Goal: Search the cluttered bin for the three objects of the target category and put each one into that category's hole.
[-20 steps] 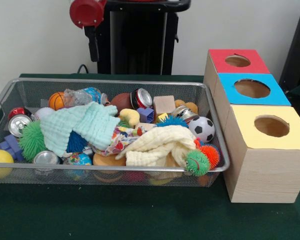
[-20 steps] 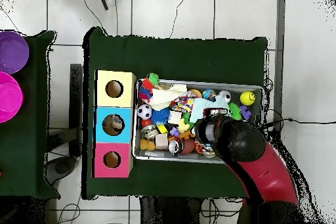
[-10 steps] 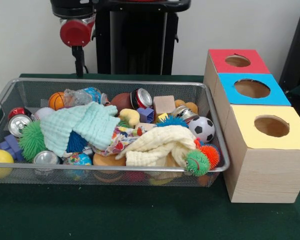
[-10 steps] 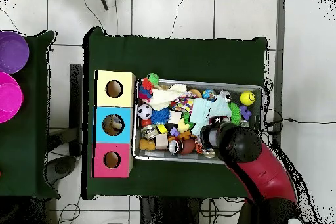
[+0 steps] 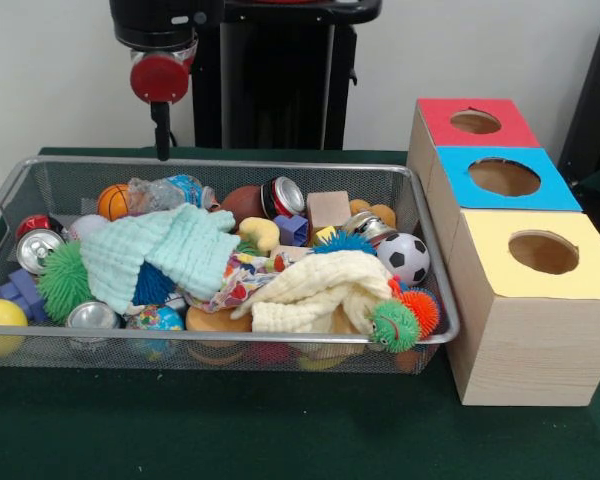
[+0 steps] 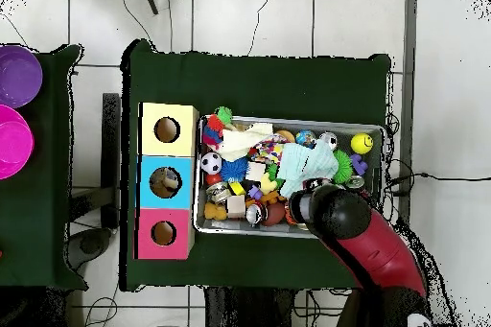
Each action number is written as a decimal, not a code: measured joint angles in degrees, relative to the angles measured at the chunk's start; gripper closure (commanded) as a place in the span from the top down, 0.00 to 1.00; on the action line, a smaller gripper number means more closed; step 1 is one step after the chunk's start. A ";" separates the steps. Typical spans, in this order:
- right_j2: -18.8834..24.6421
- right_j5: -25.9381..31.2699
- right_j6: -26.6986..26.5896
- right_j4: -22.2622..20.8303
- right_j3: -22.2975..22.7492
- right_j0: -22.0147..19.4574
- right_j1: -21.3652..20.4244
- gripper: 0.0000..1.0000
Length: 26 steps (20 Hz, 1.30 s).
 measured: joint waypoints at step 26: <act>5.65 -13.53 0.00 0.53 2.29 -9.16 3.70 1.00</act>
